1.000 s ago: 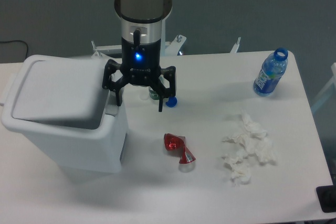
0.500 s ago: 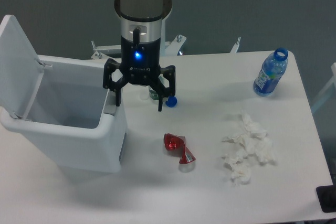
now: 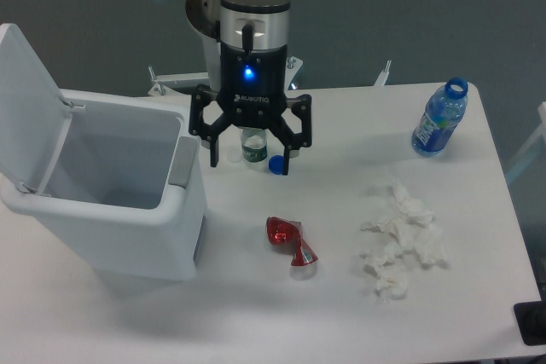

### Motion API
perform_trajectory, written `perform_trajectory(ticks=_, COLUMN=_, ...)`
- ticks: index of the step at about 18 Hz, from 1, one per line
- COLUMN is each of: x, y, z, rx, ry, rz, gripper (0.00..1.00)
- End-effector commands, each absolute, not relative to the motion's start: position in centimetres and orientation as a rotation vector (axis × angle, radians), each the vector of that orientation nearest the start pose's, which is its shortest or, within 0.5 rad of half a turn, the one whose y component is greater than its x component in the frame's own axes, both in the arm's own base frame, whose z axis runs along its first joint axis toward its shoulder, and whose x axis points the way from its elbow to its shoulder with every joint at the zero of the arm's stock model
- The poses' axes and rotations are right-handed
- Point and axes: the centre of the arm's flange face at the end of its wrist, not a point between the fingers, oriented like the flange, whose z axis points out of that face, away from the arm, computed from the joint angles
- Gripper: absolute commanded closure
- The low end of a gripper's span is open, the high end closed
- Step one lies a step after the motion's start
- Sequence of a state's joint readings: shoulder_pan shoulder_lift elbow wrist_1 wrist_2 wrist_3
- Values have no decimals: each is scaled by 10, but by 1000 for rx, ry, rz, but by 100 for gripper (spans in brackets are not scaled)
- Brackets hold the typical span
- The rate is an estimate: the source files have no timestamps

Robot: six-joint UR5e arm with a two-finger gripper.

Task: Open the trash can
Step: 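Raise the gripper away from the opened trash can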

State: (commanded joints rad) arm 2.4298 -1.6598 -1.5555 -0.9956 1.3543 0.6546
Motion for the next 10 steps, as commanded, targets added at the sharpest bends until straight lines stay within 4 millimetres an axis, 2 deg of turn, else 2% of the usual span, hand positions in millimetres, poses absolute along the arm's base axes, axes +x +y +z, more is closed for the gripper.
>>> perform_trajectory(ticks=6, x=-339, y=478, z=498, rx=-2766, ry=42, rz=451, gripper=0)
perform_trajectory(ticks=10, x=-351, y=480, z=481, rx=-2830, ry=75, rz=496, gripper=0)
